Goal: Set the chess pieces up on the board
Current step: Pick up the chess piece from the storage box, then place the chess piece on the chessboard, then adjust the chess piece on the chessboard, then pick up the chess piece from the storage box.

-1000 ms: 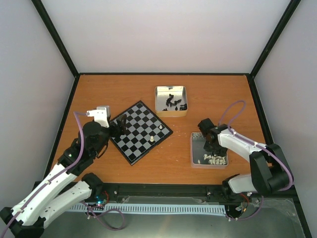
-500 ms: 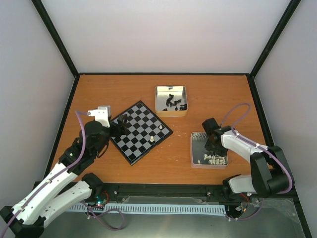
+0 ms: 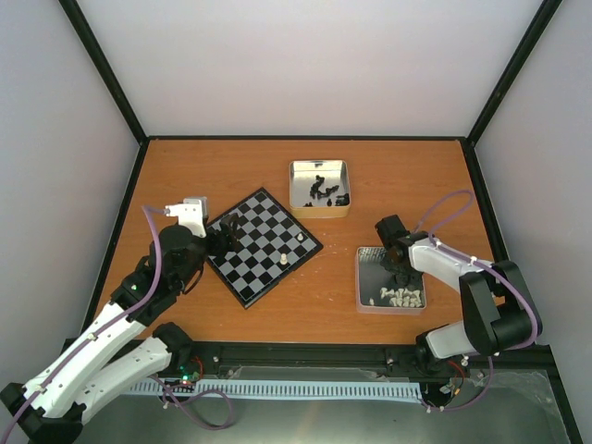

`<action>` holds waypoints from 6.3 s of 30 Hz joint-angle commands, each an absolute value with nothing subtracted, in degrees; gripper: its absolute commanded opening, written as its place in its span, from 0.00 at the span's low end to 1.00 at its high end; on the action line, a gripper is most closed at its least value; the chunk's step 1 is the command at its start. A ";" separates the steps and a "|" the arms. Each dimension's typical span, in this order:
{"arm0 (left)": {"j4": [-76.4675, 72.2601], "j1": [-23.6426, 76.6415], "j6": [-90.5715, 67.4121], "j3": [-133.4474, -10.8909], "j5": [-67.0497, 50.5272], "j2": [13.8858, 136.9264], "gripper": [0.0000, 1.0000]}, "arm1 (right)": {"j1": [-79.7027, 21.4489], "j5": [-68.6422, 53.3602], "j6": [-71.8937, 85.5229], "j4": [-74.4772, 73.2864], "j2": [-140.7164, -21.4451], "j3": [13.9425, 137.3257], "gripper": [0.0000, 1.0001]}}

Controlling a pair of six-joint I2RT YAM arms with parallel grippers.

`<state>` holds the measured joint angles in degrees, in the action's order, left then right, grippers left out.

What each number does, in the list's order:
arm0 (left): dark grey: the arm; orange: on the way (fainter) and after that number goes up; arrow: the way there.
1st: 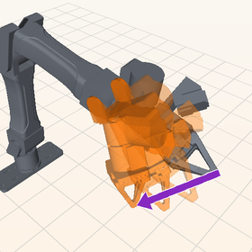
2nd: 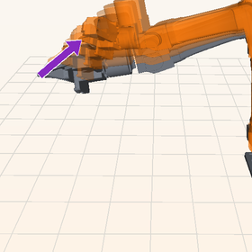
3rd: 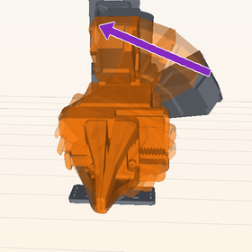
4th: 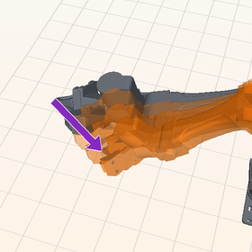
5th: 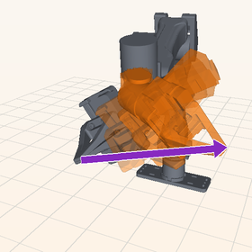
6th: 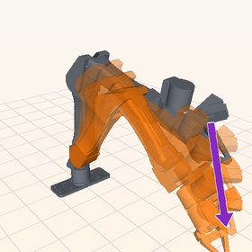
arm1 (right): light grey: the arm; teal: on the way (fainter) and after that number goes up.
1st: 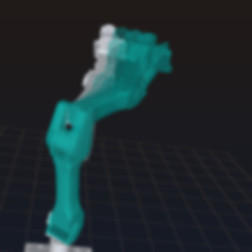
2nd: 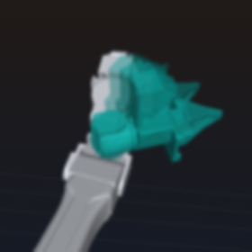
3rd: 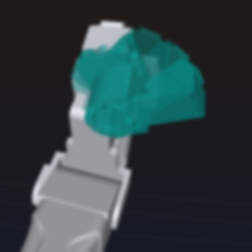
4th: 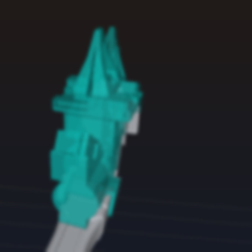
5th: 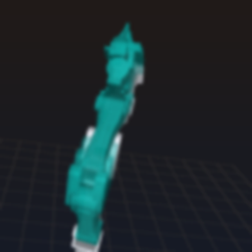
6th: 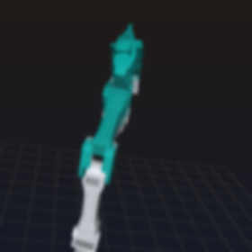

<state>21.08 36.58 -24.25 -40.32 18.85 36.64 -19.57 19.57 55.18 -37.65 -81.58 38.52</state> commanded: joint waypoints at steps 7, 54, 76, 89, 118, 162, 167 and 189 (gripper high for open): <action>20.04 36.23 -24.08 -40.61 18.89 36.74 0.81 | -18.96 26.10 64.10 -38.50 -80.80 35.49 0.29; 25.30 36.23 -27.76 -42.56 23.38 34.48 0.82 | -47.25 -26.21 75.21 2.27 -88.82 49.17 0.06; 24.35 36.24 -27.42 -41.29 24.73 32.88 0.82 | -51.15 -30.43 84.93 9.80 -102.39 51.12 0.08; 24.35 36.28 -27.33 -41.11 25.02 32.62 0.82 | -51.16 -30.42 87.05 9.79 -102.86 49.76 0.11; 24.21 36.22 -27.33 -40.98 24.57 32.17 0.82 | -51.06 -19.45 64.15 -6.64 -97.04 55.09 0.56; 24.00 36.26 -27.26 -40.79 24.05 32.47 0.82 | -52.92 -10.08 56.75 -15.95 -95.04 60.08 0.53; 23.78 36.24 -27.17 -40.78 23.41 32.58 0.82 | -52.16 3.30 57.47 -29.60 -82.11 56.55 0.54; 18.33 36.21 -25.99 -42.09 18.02 42.09 0.82 | -25.95 11.58 50.81 -49.73 -60.46 35.33 0.46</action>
<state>20.88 36.47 -27.03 -40.64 18.90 40.21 -27.11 15.49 57.56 -54.28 -57.10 34.85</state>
